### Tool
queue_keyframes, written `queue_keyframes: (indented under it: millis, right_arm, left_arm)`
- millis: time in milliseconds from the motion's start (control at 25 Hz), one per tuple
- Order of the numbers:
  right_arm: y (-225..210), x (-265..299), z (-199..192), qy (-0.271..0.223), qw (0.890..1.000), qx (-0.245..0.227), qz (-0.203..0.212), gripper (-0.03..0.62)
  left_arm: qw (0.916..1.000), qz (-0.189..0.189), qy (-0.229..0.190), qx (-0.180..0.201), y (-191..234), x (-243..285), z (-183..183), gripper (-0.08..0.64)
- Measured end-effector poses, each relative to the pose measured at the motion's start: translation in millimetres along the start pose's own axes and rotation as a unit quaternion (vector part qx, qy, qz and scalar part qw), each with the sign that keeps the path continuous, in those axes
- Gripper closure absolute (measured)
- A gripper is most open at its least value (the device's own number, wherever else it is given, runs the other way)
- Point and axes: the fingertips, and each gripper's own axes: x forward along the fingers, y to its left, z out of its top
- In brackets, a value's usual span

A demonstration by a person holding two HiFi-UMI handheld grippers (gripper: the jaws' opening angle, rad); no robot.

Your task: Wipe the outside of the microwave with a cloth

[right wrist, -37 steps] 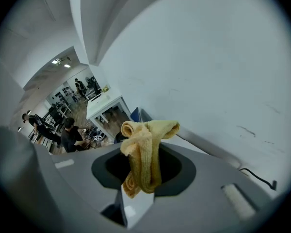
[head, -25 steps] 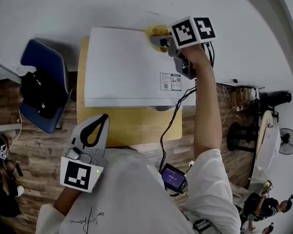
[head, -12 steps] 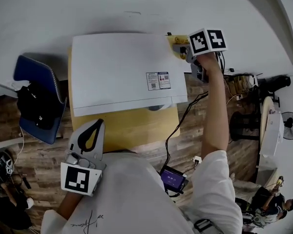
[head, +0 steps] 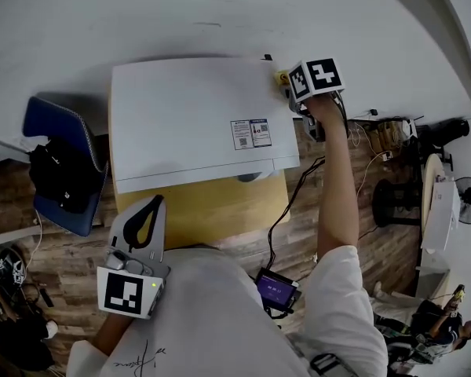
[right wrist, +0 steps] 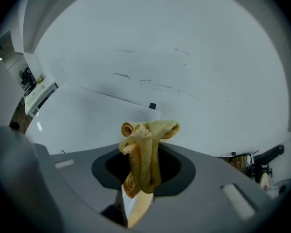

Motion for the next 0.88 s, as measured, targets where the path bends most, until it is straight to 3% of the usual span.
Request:
queue_keyframes:
  millis: [480, 880]
  right_arm:
    - [13.2, -0.3, -0.2, -0.01, 1.0, 0.007, -0.006, 0.472]
    - [36.1, 1.6, 5.6, -0.013, 1.0, -0.015, -0.008, 0.472]
  left_arm:
    - [0.9999, -0.002, -0.011, -0.002, -8.0, 1.5, 5.3, 0.568]
    - [0.9998, -0.006, -0.02, -0.009, -6.8, 4.1, 4.0, 0.568]
